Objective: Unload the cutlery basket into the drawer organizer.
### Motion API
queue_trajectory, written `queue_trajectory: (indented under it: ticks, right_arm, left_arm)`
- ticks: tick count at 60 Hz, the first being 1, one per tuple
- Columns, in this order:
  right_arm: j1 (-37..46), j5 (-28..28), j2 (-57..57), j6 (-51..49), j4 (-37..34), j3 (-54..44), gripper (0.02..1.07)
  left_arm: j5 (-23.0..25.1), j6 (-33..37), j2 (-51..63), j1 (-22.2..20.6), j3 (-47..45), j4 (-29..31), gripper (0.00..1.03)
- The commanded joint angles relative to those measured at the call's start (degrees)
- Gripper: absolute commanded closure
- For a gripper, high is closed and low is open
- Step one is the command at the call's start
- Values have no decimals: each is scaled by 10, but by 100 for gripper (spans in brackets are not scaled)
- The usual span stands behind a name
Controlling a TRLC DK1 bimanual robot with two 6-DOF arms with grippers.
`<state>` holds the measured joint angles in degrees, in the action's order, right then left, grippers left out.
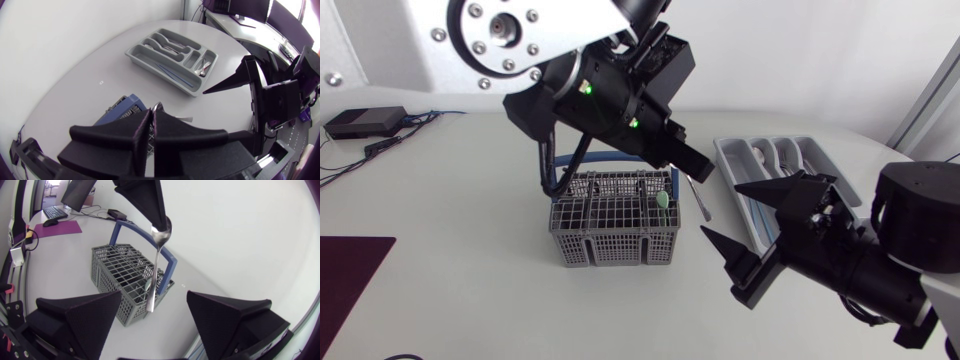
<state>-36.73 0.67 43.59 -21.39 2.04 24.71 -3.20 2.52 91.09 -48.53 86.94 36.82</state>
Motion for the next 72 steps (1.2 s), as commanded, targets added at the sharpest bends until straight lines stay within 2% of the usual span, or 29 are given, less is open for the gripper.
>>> queue_trajectory:
  ticks: [1,8,19,27,39,49,58,72]
  right_arm:
    - [-12,19,20,4,26,19,16]
    - [-16,37,54,-2,57,26,17]
    - [-21,42,95,0,79,50,32]
    - [-39,63,113,1,99,62,48]
    - [-48,75,146,6,112,77,62]
    - [-47,76,157,9,111,78,63]
    - [-44,76,157,9,111,80,71]
    - [-43,76,165,10,115,86,71]
  left_arm:
    - [9,-16,8,4,3,-1,93]
    - [21,-15,9,5,3,-9,93]
    - [24,-16,13,4,4,-19,93]
    - [24,-17,18,5,4,-22,93]
    - [24,-16,19,9,4,-22,93]
    - [25,-16,18,12,5,-22,93]
    - [27,-16,17,13,4,-22,93]
    - [37,-17,17,14,1,-22,93]
